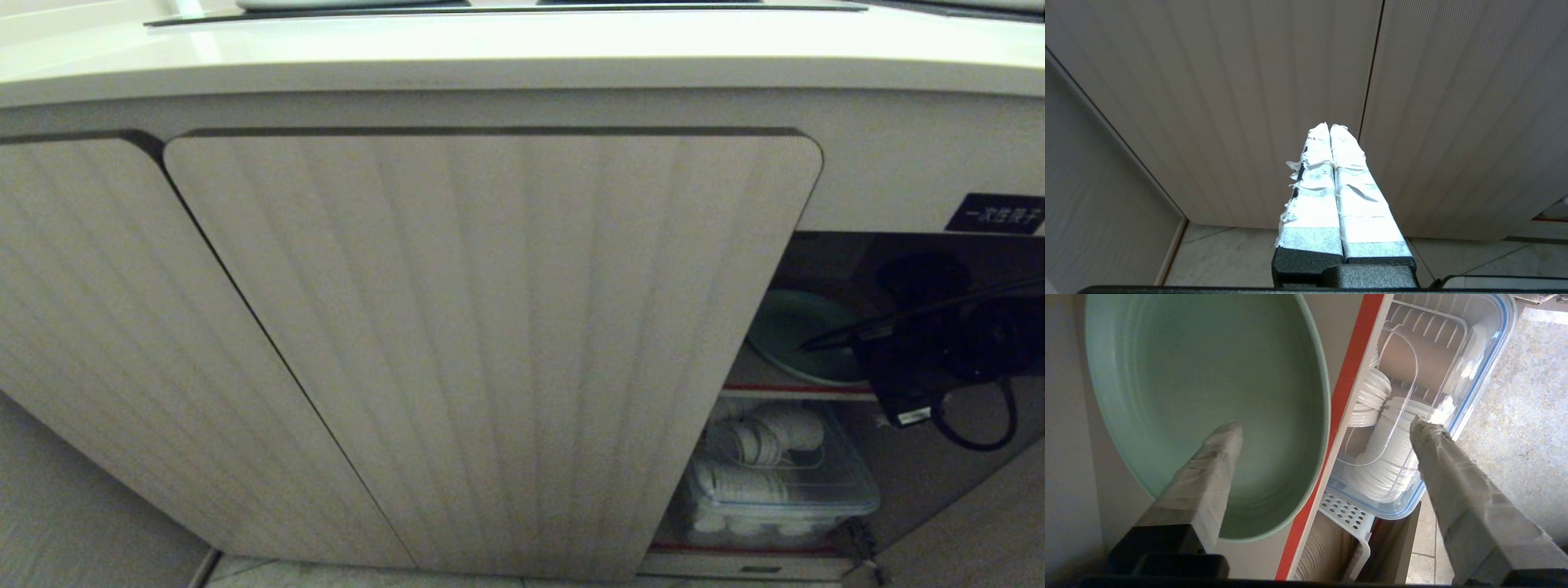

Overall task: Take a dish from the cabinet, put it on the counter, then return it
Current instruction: Put it back into the cabinet

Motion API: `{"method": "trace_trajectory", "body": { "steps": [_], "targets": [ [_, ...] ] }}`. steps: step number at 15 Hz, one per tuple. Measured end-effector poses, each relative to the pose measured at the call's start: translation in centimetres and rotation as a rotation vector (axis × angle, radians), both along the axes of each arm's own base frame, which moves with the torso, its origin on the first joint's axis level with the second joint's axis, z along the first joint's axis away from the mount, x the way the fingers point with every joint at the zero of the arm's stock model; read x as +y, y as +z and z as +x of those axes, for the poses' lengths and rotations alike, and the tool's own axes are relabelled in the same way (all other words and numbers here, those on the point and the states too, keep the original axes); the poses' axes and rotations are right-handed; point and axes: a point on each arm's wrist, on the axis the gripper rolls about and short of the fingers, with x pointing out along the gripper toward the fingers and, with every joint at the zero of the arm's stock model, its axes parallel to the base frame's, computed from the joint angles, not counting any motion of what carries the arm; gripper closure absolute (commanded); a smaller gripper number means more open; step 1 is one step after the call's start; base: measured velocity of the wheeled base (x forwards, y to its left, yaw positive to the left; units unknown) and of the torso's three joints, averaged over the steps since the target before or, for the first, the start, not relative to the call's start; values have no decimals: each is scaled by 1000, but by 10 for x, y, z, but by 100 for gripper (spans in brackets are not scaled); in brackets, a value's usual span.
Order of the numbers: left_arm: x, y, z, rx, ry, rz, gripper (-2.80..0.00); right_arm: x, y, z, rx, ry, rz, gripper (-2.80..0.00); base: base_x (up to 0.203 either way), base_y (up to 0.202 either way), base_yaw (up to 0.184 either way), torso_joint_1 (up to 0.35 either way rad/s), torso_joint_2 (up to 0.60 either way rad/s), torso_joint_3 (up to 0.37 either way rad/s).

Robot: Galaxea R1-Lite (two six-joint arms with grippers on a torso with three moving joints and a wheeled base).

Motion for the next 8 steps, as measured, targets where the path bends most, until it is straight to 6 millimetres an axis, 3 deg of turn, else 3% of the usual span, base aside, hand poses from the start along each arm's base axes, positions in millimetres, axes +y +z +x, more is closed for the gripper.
{"method": "trace_trajectory", "body": {
  "steps": [8],
  "targets": [
    [0,0,0,0,0,1,0,1,1,-11,21,36,-29,-280,0,0,0,0,0,0]
  ]
}}
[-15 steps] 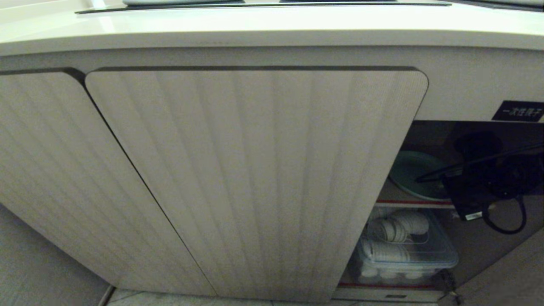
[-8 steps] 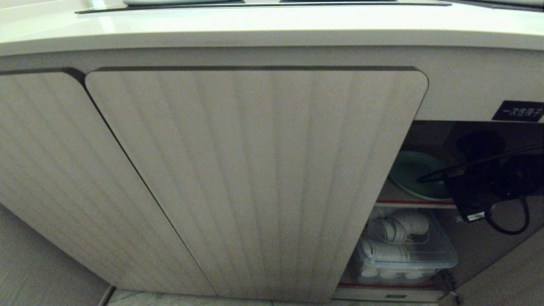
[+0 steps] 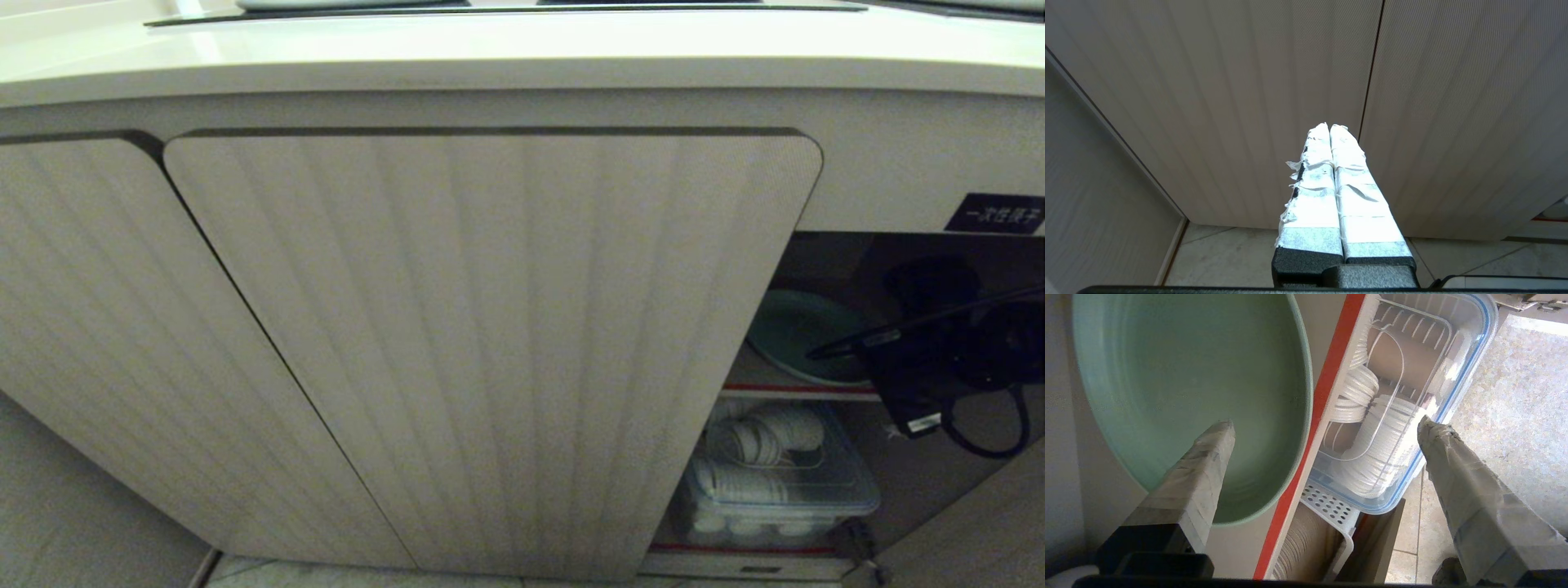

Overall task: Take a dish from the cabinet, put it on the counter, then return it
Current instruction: Put it back into the cabinet

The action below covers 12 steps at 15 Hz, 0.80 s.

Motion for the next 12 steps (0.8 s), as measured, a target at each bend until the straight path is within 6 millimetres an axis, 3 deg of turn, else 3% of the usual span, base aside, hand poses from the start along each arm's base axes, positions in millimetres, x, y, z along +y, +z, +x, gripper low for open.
{"method": "trace_trajectory", "body": {
  "steps": [12],
  "targets": [
    [0,0,0,0,0,0,0,6,4,-29,-10,63,-29,-280,0,0,0,0,0,0]
  ]
}}
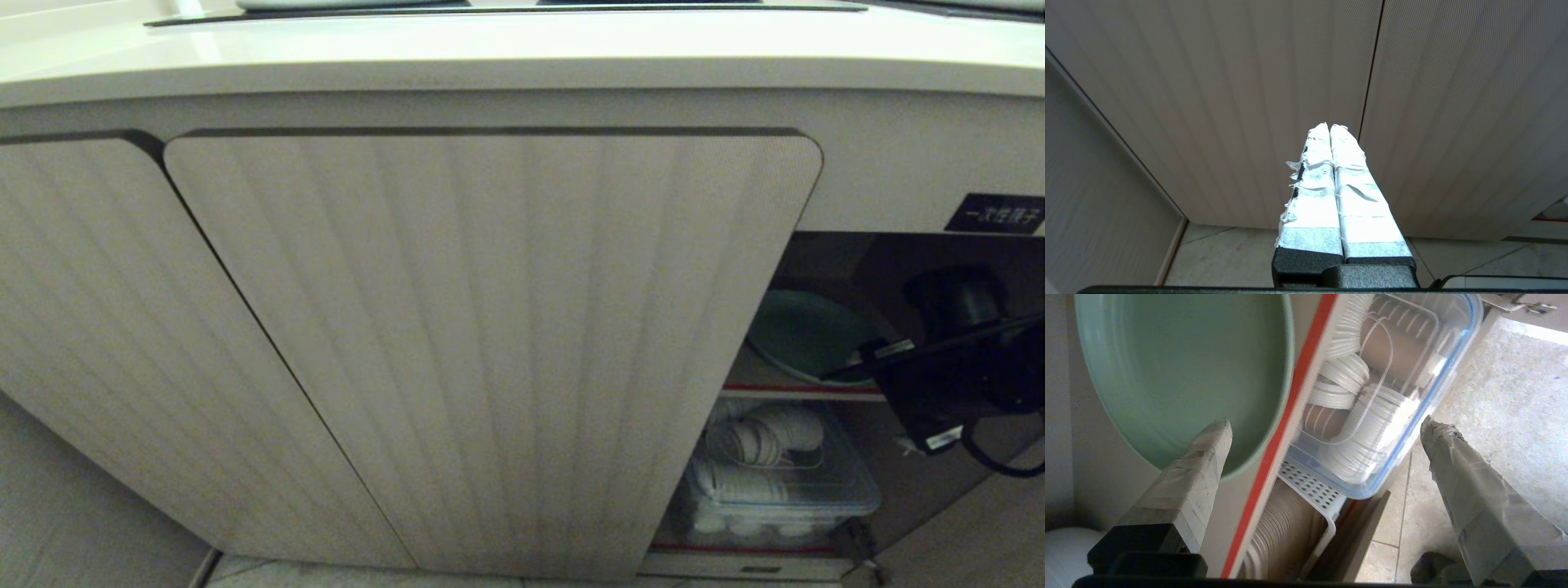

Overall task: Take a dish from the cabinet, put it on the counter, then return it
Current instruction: Put it back into the cabinet

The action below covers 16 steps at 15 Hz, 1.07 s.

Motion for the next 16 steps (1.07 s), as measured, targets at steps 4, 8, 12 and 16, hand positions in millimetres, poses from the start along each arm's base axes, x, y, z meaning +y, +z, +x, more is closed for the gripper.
{"method": "trace_trajectory", "body": {
  "steps": [4,8,12,16],
  "targets": [
    [0,0,0,0,0,0,0,1,2,-12,7,22,-17,-280,0,0,0,0,0,0],
    [0,0,0,0,0,0,0,1,3,-28,14,29,-21,-280,0,0,0,0,0,0],
    [0,0,0,0,0,0,0,2,1,-45,18,96,-79,-280,0,0,0,0,0,0],
    [0,0,0,0,0,0,0,3,-1,-57,-34,192,-198,-280,0,0,0,0,0,0]
  ]
}}
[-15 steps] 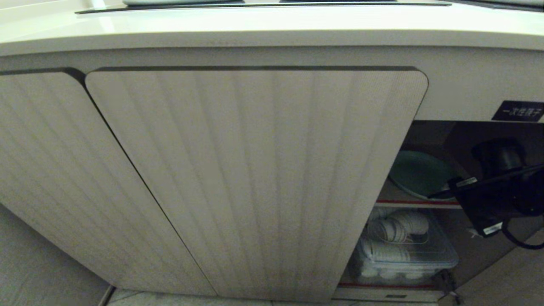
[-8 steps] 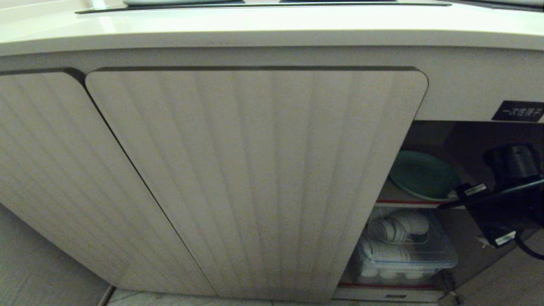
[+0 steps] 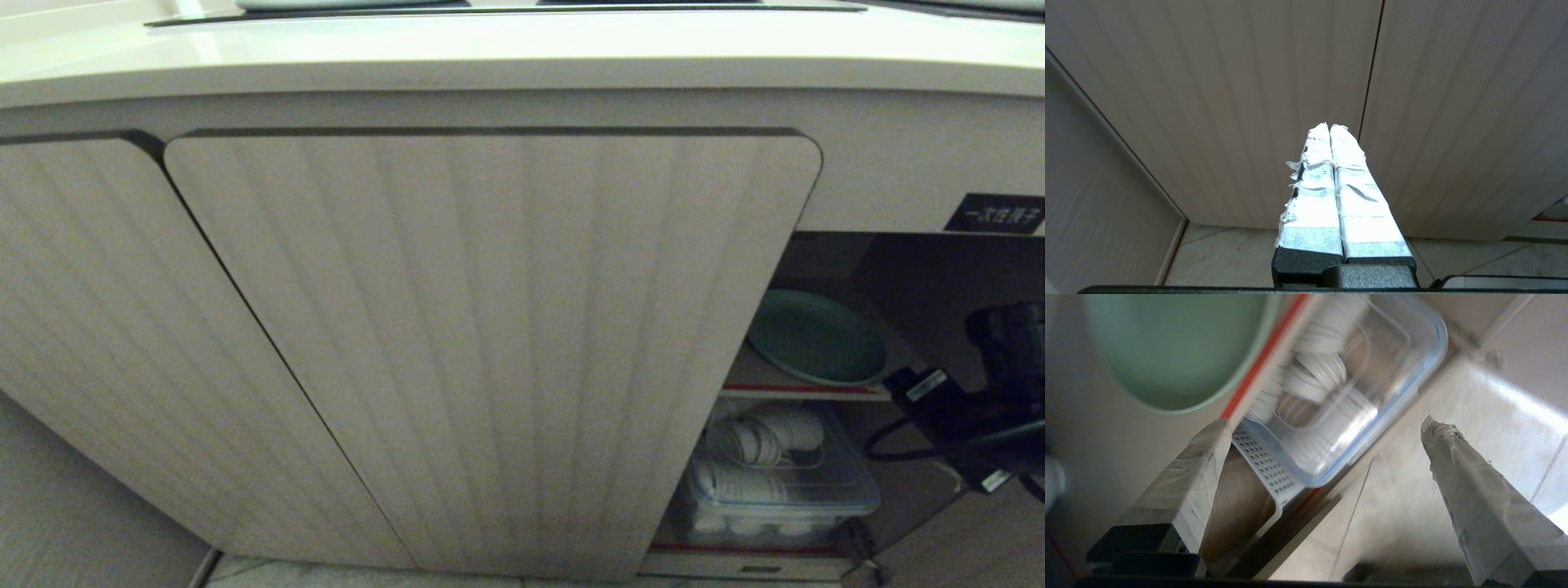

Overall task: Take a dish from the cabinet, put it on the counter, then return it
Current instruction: Put it back into the cabinet

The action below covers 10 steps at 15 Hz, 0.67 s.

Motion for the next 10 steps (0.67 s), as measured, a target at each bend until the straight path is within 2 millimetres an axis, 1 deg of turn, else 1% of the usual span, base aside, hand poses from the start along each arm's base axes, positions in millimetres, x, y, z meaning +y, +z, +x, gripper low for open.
{"method": "trace_trajectory", "body": {
  "steps": [4,10],
  "targets": [
    [0,0,0,0,0,0,0,0,-2,-8,-67,122,-158,-280,0,0,0,0,0,0],
    [0,0,0,0,0,0,0,4,3,-8,-199,330,-486,-280,0,0,0,0,0,0]
  ]
}}
